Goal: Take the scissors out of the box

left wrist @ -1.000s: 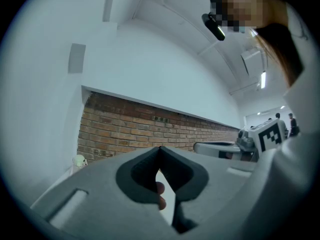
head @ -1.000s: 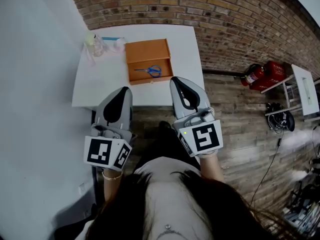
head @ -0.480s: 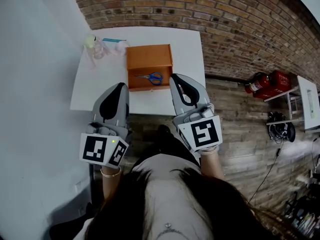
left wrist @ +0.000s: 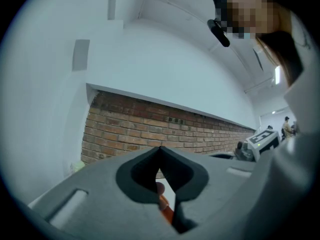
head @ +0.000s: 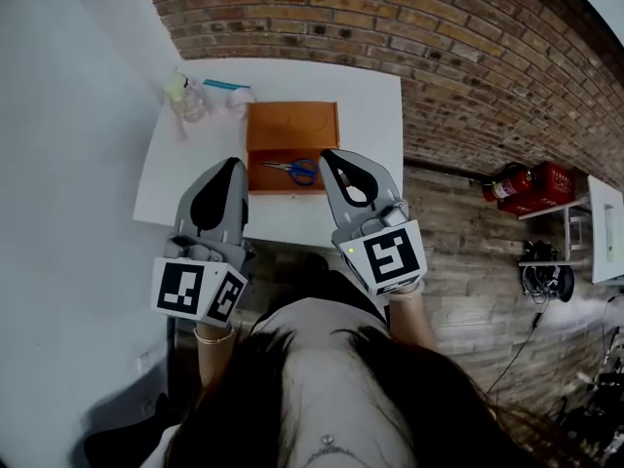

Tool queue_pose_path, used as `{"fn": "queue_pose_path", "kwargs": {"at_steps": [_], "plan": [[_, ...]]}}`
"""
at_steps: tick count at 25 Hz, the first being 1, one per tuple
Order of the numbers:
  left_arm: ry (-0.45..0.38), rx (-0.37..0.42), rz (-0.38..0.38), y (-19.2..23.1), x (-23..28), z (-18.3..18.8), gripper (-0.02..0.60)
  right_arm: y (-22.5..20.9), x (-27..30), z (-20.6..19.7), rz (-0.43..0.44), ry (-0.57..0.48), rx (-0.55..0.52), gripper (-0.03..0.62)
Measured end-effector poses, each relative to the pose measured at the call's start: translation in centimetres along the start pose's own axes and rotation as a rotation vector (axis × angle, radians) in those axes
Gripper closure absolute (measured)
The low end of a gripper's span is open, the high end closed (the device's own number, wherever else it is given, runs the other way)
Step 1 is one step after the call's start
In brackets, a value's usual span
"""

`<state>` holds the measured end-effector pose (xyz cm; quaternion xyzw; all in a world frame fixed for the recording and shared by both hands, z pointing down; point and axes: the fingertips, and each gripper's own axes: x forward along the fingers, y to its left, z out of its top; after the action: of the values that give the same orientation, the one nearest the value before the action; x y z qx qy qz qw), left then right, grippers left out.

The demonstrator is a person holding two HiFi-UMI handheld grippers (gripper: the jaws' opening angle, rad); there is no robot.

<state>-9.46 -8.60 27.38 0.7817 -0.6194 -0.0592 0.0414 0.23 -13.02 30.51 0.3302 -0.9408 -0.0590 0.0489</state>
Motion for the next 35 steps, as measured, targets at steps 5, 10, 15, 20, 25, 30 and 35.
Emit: {"fn": "queue_pose_path", "kwargs": {"at_steps": [5,10,15,20,25,30,35], "plan": [[0.001,0.003,0.023,0.4,1.9,0.1,0.580,-1.4,1.6,-1.1,0.046,0.032,0.001,0.589],[0.004,0.003,0.066,0.9,3.1,0.0,0.580,-2.1,3.0,-2.1,0.105,0.055,-0.009,0.589],[0.015,0.010,0.105,1.2,3.6,-0.1,0.580,-2.9,3.9,-3.6,0.140,0.083,0.015,0.589],[0.022,0.004,0.130,2.1,3.4,-0.2,0.580,-2.6,5.0,-4.9,0.167,0.113,0.028,0.589],[0.011,0.009,0.111,2.8,4.2,0.2,0.581,-2.6,5.6,-5.9,0.169,0.148,0.019,0.582],[0.001,0.016,0.071,3.5,5.6,0.7,0.580,-3.1,6.3,-7.2,0.162,0.182,0.011,0.580],[0.000,0.015,0.041,4.6,7.0,1.0,0.580,-3.0,7.3,-8.6,0.180,0.231,0.000,0.576]]}}
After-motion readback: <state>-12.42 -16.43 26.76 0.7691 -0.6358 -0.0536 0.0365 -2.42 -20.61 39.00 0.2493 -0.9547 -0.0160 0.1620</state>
